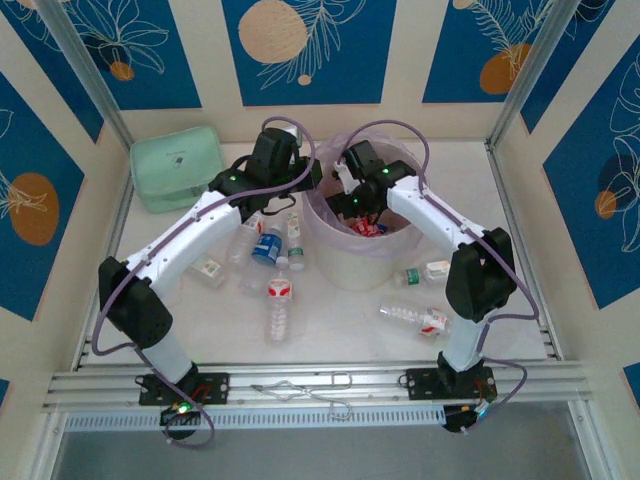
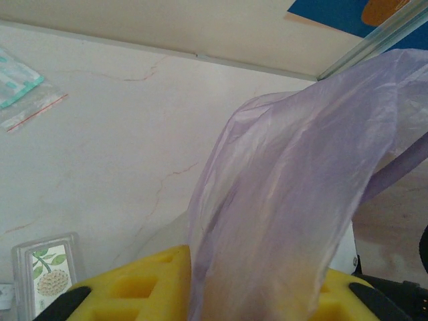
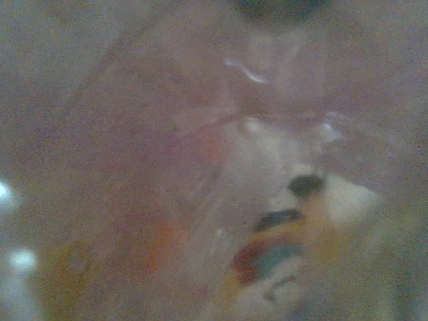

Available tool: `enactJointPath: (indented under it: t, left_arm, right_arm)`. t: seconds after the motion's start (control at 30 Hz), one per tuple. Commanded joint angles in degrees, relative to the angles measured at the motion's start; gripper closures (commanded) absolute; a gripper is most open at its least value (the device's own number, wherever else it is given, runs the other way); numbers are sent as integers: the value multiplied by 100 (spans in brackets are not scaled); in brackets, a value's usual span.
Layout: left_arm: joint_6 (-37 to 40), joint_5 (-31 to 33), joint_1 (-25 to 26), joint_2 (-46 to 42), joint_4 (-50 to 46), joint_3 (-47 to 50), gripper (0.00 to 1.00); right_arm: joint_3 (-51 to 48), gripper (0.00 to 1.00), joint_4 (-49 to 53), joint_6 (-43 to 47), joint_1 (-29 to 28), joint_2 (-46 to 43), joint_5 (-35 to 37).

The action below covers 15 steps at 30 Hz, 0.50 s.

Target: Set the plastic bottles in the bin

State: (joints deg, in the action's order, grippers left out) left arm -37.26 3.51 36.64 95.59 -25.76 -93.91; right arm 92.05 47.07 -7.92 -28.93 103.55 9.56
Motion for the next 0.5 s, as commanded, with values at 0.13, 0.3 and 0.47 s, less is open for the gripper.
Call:
enactJointPath:
  t: [0.13, 0.3, 0.47]
  left_arm:
    - [-9, 376, -96, -189, -158, 110, 72]
    - [-5, 387, -96, -186, -140, 98, 71]
    - [-26, 405, -96, -171, -125, 92, 72]
  right_arm:
    - [785, 1, 1268, 63, 52, -535, 28]
    - [1366, 1, 1632, 72, 89, -1077, -360]
    - [1909, 1, 1936, 22, 186, -1432, -578]
